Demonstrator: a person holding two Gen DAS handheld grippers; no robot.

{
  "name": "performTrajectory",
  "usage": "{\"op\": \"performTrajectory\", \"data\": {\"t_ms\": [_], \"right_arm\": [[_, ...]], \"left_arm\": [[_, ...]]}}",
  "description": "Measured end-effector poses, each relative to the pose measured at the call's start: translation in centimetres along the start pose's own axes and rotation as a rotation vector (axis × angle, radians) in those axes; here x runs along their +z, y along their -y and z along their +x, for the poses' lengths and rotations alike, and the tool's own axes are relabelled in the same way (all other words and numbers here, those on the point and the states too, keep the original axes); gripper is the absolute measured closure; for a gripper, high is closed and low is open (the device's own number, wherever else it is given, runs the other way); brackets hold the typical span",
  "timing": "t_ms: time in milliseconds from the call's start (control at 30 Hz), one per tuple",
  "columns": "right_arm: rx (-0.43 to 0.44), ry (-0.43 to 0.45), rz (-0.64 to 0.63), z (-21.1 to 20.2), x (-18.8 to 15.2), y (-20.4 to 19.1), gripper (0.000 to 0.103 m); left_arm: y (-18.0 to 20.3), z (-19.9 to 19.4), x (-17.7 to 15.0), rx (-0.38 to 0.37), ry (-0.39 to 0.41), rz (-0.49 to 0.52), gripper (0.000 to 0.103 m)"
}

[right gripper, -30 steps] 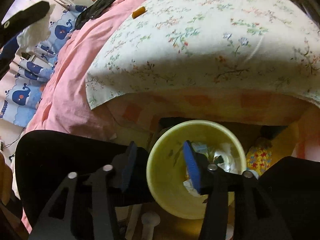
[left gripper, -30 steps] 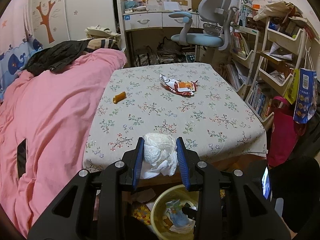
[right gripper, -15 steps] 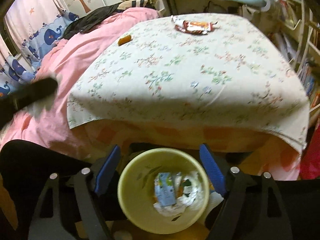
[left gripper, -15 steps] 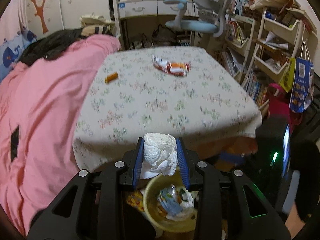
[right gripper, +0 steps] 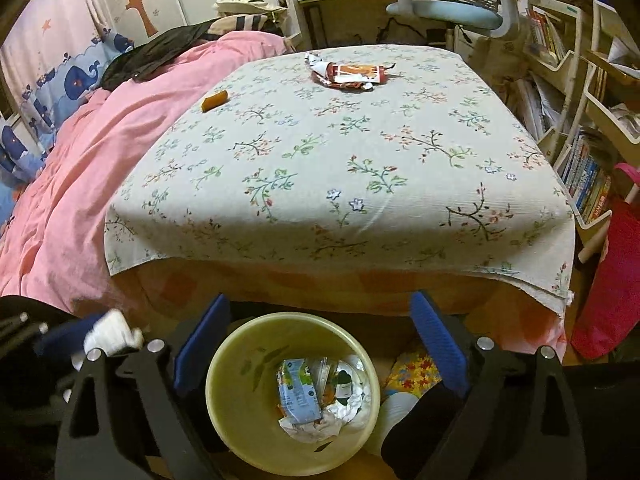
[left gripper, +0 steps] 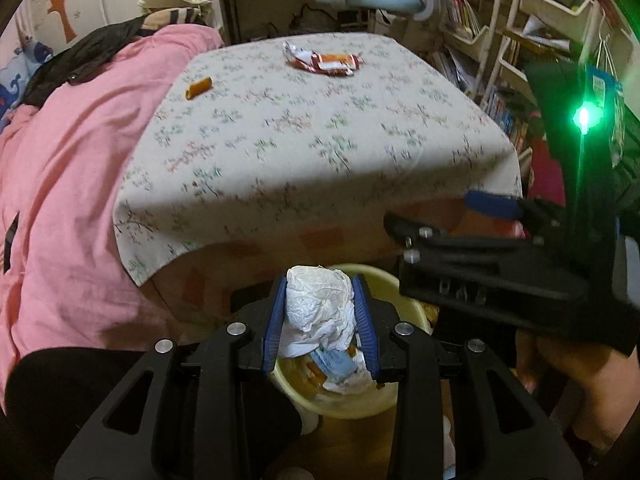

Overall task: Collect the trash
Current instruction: 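Open the right tool to drop the milk carton while the left tool releases the tissue, then move both open tools back toward the remaining trash on the table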

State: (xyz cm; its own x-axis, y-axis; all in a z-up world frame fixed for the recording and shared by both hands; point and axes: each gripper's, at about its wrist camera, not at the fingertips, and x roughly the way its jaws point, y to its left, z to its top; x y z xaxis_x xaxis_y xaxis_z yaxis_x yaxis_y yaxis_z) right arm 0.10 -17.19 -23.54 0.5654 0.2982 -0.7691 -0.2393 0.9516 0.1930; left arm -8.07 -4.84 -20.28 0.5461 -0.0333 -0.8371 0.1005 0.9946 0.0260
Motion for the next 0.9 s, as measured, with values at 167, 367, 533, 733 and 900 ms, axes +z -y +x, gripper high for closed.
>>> {"op": "performTrajectory", "data": {"t_ms": [167, 367, 533, 733, 900], "right_arm": [[0.0, 0.003, 0.0, -0.1, 0.1, 0.0, 0.014], [0.001, 0.003, 0.001, -0.2, 0.1, 0.1, 0.013], [0.002, 0.004, 0.001, -0.1, 0.1, 0.2, 0.013], [0.003, 0.008, 0.0, -0.2, 0.2, 0.2, 0.012], [0.006, 0.01, -0.005, -0.3, 0.3, 0.0, 0.012]], "left_arm": [[0.2, 0.2, -0.5, 0.022, -0.019, 0.001, 0.06], [0.0, -0.3, -0.4, 0.06, 0.002, -0.003, 0.051], [-0.2, -0.8, -0.2, 0.082, 0.023, -0.012, 0.047], [-0.6, -1.7, 0.2, 0.115, 0.071, -0.032, 0.042], [-1.4, -2.9, 0.9, 0.157, 0.129, -0.065, 0.034]]}}
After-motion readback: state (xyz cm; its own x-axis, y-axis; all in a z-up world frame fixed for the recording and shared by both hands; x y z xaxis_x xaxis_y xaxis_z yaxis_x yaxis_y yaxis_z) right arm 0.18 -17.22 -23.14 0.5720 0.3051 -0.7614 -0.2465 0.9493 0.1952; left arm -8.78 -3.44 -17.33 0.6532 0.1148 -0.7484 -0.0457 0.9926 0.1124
